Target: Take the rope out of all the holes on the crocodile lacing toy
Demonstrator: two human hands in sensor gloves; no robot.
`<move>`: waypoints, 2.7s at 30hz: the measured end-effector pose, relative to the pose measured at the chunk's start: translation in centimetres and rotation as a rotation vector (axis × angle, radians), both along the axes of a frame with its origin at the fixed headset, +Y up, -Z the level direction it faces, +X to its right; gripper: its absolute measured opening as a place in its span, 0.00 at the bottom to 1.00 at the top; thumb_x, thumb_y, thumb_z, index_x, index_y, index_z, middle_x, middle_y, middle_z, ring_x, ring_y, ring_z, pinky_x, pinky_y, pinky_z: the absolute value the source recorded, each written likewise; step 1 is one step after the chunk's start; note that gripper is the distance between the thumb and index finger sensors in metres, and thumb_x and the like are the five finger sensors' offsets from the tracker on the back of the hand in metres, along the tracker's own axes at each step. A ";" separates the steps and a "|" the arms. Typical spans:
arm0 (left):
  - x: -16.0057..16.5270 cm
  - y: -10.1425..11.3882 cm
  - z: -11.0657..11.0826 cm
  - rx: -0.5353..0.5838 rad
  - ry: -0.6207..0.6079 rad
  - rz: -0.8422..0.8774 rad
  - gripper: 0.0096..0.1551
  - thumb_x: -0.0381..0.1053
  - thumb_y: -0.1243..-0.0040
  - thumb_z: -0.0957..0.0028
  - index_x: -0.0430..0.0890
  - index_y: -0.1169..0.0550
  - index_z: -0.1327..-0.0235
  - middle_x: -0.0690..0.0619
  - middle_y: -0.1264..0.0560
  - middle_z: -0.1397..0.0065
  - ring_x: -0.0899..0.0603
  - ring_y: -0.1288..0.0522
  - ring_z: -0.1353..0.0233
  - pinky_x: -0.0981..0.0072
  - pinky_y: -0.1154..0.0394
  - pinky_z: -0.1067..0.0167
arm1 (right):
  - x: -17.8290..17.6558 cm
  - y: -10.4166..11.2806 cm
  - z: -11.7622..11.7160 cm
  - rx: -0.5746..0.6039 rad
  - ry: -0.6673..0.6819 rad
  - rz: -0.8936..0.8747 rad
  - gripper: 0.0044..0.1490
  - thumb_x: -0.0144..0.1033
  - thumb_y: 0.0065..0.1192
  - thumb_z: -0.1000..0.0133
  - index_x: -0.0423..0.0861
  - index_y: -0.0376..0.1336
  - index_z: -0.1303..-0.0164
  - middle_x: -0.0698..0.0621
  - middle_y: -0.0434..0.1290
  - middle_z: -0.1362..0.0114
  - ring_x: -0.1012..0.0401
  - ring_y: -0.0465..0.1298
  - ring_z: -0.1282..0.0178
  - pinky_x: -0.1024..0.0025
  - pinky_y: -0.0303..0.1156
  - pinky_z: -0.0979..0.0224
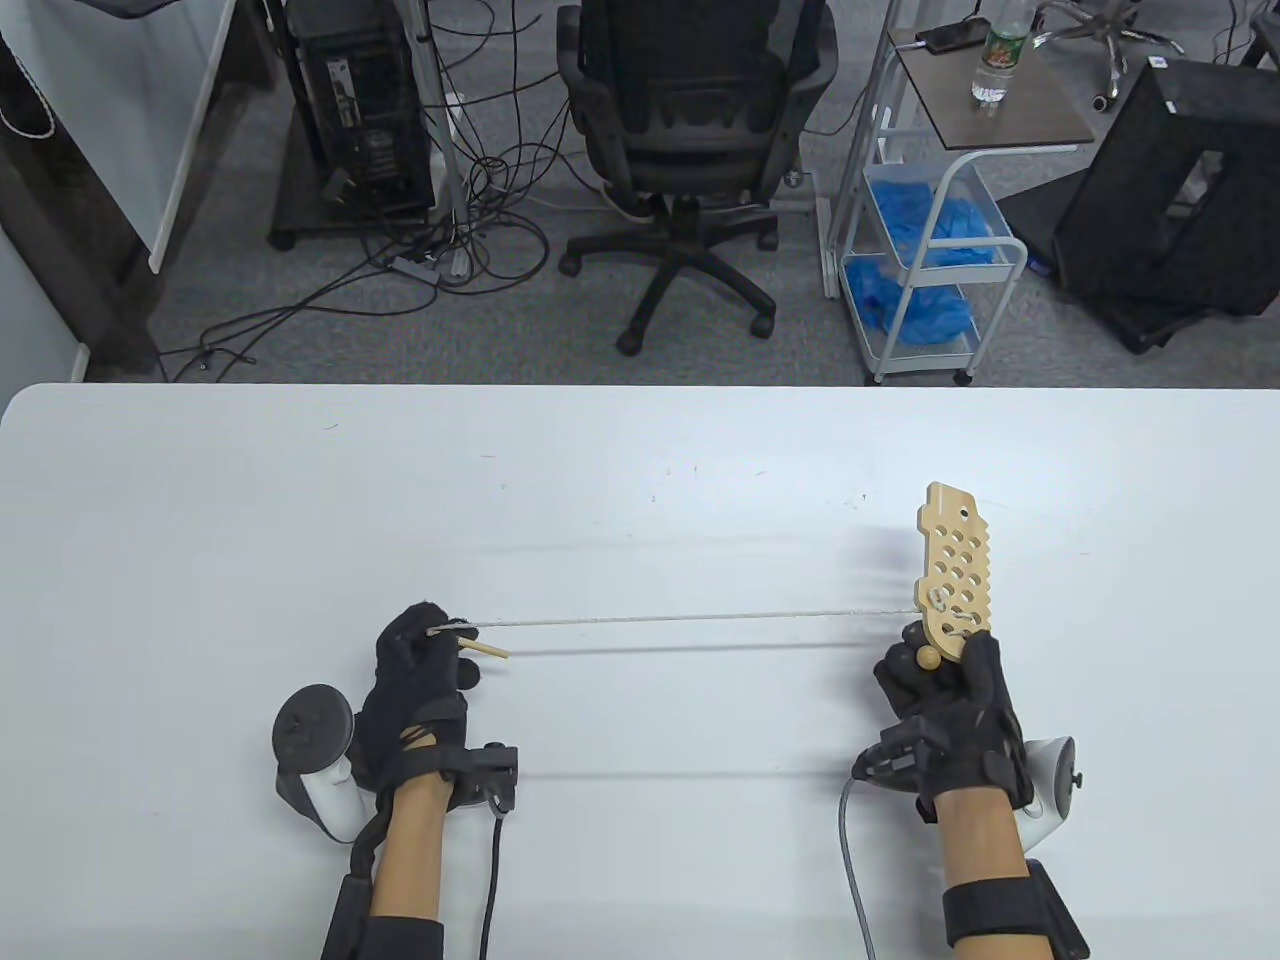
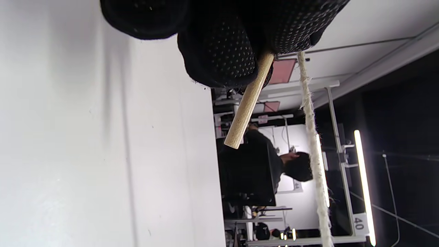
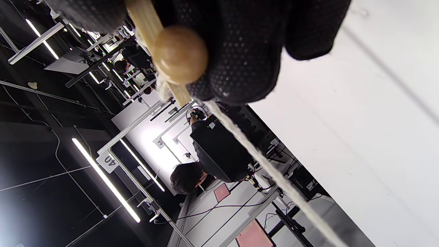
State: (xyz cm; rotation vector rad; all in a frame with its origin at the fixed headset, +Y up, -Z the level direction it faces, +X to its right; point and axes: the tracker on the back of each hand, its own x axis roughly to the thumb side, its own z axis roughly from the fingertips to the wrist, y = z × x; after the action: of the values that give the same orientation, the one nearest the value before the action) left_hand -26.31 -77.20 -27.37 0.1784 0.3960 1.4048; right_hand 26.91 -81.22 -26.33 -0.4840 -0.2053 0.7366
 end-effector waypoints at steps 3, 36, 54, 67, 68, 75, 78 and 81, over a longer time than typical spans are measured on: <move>-0.3 -0.1 0.3 -0.005 0.055 0.027 0.25 0.55 0.42 0.43 0.67 0.33 0.32 0.58 0.20 0.35 0.56 0.18 0.50 0.68 0.19 0.55 | 0.0 0.1 -0.1 0.001 0.009 0.034 0.33 0.48 0.59 0.46 0.39 0.62 0.38 0.41 0.78 0.42 0.49 0.81 0.51 0.41 0.70 0.35; 6.1 0.9 -0.4 0.034 -0.168 -0.179 0.22 0.58 0.34 0.50 0.64 0.21 0.42 0.58 0.14 0.47 0.54 0.16 0.53 0.62 0.18 0.55 | -7.5 2.9 -0.4 0.069 0.302 0.457 0.31 0.48 0.65 0.54 0.40 0.67 0.48 0.43 0.81 0.51 0.51 0.83 0.59 0.42 0.72 0.39; 11.6 0.3 -0.2 0.061 -0.498 0.087 0.22 0.52 0.39 0.46 0.62 0.22 0.37 0.59 0.15 0.40 0.53 0.17 0.47 0.58 0.19 0.49 | -13.6 3.6 0.4 0.261 0.551 0.423 0.30 0.46 0.66 0.54 0.39 0.68 0.49 0.41 0.82 0.53 0.50 0.83 0.61 0.40 0.72 0.40; 12.9 -0.5 -0.6 0.036 -0.690 0.295 0.23 0.48 0.45 0.45 0.62 0.24 0.36 0.59 0.17 0.38 0.52 0.18 0.44 0.54 0.21 0.43 | -15.3 4.2 0.7 0.361 0.644 0.403 0.30 0.46 0.66 0.54 0.39 0.69 0.50 0.41 0.82 0.53 0.49 0.83 0.61 0.40 0.72 0.41; 12.9 -0.5 -0.6 0.035 -0.694 0.298 0.23 0.48 0.45 0.45 0.62 0.24 0.36 0.59 0.17 0.38 0.52 0.18 0.44 0.54 0.21 0.43 | -15.3 4.2 0.7 0.363 0.648 0.403 0.30 0.46 0.66 0.54 0.39 0.69 0.50 0.41 0.82 0.53 0.49 0.83 0.61 0.40 0.72 0.41; 13.5 -0.3 -0.5 0.021 -0.747 0.230 0.22 0.50 0.39 0.45 0.65 0.21 0.37 0.59 0.16 0.38 0.51 0.18 0.42 0.52 0.22 0.41 | -15.7 4.3 0.8 0.369 0.675 0.423 0.30 0.46 0.66 0.54 0.39 0.69 0.50 0.41 0.83 0.53 0.49 0.83 0.62 0.40 0.72 0.41; 13.8 0.0 -0.4 0.037 -0.761 0.218 0.22 0.52 0.38 0.46 0.66 0.20 0.38 0.58 0.18 0.35 0.51 0.20 0.40 0.51 0.23 0.39 | -15.7 4.3 0.8 0.367 0.675 0.429 0.30 0.46 0.66 0.54 0.39 0.69 0.50 0.41 0.83 0.53 0.49 0.83 0.62 0.40 0.72 0.41; 14.0 0.3 -0.3 0.054 -0.770 0.205 0.21 0.53 0.37 0.46 0.67 0.20 0.38 0.58 0.19 0.34 0.51 0.21 0.39 0.51 0.24 0.38 | -15.6 4.3 0.8 0.360 0.671 0.435 0.29 0.46 0.66 0.54 0.39 0.69 0.50 0.41 0.83 0.54 0.49 0.83 0.62 0.40 0.72 0.41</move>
State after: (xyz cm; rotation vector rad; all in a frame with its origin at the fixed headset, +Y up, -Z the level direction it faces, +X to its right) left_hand -12.34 -76.87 -27.64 -0.3670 -0.2695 1.5677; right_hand 11.29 -76.89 -25.53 0.1744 0.1946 1.2176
